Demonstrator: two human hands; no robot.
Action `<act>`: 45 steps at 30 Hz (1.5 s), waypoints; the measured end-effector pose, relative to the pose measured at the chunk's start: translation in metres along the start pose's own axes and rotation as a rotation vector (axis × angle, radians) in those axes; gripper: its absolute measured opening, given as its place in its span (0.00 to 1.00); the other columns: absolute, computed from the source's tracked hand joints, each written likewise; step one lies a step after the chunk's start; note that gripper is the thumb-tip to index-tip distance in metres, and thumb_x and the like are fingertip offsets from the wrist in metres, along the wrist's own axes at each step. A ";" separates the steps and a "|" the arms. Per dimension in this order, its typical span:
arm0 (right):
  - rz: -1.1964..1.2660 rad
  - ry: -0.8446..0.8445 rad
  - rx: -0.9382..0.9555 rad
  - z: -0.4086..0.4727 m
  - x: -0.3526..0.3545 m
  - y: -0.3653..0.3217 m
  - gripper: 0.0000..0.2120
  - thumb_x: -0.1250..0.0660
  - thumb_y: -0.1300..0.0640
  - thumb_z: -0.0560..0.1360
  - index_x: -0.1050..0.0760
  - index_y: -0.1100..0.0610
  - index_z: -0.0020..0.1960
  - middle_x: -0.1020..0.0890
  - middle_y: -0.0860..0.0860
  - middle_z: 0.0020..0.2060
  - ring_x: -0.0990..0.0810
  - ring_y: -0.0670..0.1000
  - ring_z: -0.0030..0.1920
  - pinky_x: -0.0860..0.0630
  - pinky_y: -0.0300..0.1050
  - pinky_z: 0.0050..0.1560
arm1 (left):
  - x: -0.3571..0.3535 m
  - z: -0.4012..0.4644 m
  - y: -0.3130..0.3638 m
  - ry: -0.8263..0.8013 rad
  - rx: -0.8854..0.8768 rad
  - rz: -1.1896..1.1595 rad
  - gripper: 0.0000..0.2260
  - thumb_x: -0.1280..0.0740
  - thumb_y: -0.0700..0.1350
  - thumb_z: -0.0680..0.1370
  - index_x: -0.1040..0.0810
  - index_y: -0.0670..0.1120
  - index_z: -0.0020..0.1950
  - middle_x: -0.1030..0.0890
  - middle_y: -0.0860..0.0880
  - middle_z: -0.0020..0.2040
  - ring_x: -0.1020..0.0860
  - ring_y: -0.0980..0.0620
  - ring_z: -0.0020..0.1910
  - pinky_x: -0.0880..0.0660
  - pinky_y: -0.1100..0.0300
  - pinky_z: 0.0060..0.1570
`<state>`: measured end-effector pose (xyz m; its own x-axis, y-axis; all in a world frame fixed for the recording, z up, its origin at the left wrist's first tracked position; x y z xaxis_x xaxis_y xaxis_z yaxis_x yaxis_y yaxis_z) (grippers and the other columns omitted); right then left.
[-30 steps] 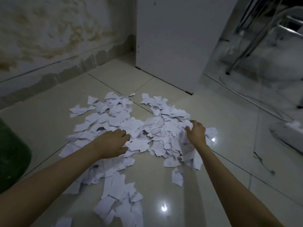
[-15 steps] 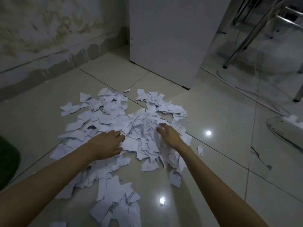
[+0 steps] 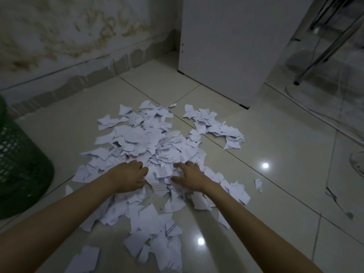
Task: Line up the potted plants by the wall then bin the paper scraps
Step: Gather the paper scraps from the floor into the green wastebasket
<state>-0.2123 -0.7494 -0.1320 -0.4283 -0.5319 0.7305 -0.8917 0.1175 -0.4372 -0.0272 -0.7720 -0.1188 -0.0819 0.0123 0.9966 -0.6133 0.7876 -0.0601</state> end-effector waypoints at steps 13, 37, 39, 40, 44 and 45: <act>-0.239 0.447 0.246 -0.019 -0.014 -0.042 0.27 0.49 0.41 0.76 0.27 0.59 0.62 0.29 0.62 0.62 0.35 0.64 0.68 0.48 0.72 0.69 | -0.009 -0.036 0.005 -0.139 0.200 -0.229 0.19 0.44 0.50 0.74 0.29 0.45 0.62 0.21 0.43 0.53 0.22 0.43 0.53 0.24 0.55 0.44; -0.272 0.002 0.147 0.066 0.001 -0.062 0.29 0.47 0.41 0.79 0.52 0.46 0.76 0.58 0.56 0.77 0.64 0.66 0.74 0.61 0.69 0.71 | -0.039 -0.056 -0.001 -0.149 0.423 -0.321 0.40 0.67 0.72 0.68 0.54 0.52 0.75 0.45 0.43 0.76 0.45 0.41 0.76 0.42 0.40 0.69; -0.337 -0.026 0.224 0.053 -0.023 -0.069 0.30 0.46 0.41 0.78 0.52 0.46 0.76 0.58 0.57 0.77 0.65 0.66 0.74 0.63 0.69 0.70 | -0.048 -0.065 -0.008 -0.162 0.442 -0.306 0.32 0.58 0.67 0.75 0.49 0.53 0.75 0.33 0.41 0.72 0.32 0.38 0.69 0.31 0.37 0.61; -0.375 0.001 0.261 0.045 -0.032 -0.070 0.29 0.46 0.42 0.78 0.51 0.47 0.76 0.57 0.58 0.77 0.64 0.66 0.74 0.64 0.69 0.70 | -0.048 -0.070 -0.013 -0.181 0.467 -0.319 0.28 0.52 0.62 0.77 0.45 0.51 0.74 0.28 0.40 0.67 0.26 0.38 0.63 0.25 0.38 0.54; -0.312 0.286 0.286 0.019 -0.032 -0.056 0.33 0.60 0.39 0.74 0.49 0.50 0.76 0.54 0.58 0.77 0.63 0.64 0.75 0.67 0.65 0.69 | -0.032 -0.084 -0.028 0.077 0.454 -0.311 0.25 0.55 0.56 0.81 0.30 0.43 0.64 0.20 0.39 0.57 0.28 0.45 0.58 0.22 0.46 0.48; -0.232 0.401 0.249 0.012 -0.027 -0.048 0.36 0.63 0.37 0.71 0.49 0.50 0.76 0.54 0.58 0.77 0.63 0.65 0.75 0.68 0.63 0.68 | -0.027 -0.087 -0.026 0.158 0.493 -0.304 0.28 0.58 0.58 0.81 0.29 0.41 0.65 0.22 0.38 0.60 0.29 0.44 0.61 0.24 0.45 0.53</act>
<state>-0.1559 -0.7511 -0.1369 -0.2894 -0.1518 0.9451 -0.9288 -0.1940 -0.3156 0.0591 -0.7395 -0.1389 0.2491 -0.0477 0.9673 -0.8861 0.3919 0.2475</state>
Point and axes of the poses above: each hand's wrist, its own z-axis towards the middle knuckle, its own x-axis out of the back of the hand, y = z × x, the point moved 4 cm from there along z, towards the middle knuckle
